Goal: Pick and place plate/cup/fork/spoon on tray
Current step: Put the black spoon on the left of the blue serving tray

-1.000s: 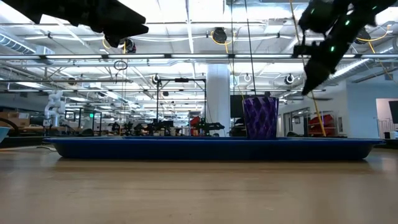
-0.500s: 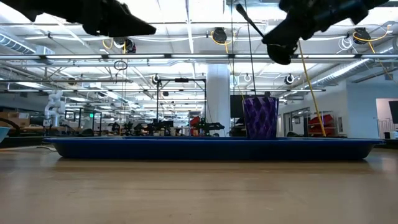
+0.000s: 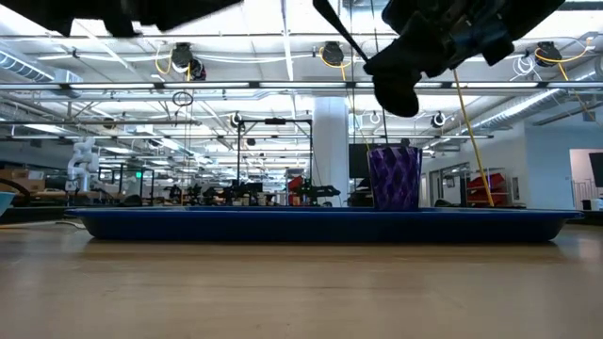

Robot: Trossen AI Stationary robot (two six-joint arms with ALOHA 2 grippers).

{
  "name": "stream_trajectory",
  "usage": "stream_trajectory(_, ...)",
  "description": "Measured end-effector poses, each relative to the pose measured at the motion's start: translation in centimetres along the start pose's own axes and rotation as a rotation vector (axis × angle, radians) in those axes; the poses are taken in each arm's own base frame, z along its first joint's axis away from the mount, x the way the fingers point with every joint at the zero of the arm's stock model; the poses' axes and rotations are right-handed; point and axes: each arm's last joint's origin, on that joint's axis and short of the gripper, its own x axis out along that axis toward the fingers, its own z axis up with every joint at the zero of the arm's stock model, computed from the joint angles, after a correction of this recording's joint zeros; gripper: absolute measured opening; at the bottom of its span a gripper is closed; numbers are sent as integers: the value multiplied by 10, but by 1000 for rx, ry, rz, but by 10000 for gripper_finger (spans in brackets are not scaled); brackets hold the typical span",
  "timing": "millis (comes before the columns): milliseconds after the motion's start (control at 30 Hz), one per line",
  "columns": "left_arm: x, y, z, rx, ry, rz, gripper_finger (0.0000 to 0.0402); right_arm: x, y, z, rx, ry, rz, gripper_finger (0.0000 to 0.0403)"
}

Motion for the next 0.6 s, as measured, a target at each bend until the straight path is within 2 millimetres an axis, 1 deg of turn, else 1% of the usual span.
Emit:
stream_trajectory(167, 4, 1, 3, -76, -85, -19, 111, 16, 5, -1, -61, -40, 44, 0)
stream_trajectory(300, 13, -6, -8, -119, -39, -56, 95, 23, 11, 3, -116, -98, 77, 0)
stream_trajectory(433, 24, -8, -15, -150, -60, -43, 93, 30, 10, 3, -131, -101, 84, 0)
stream_trajectory(500, 30, -7, -15, -151, -80, -24, 93, 33, 9, 2, -126, -88, 82, 0)
stream_trajectory(600, 34, -7, -16, -151, -73, -28, 93, 38, 7, 1, -118, -78, 81, 0)
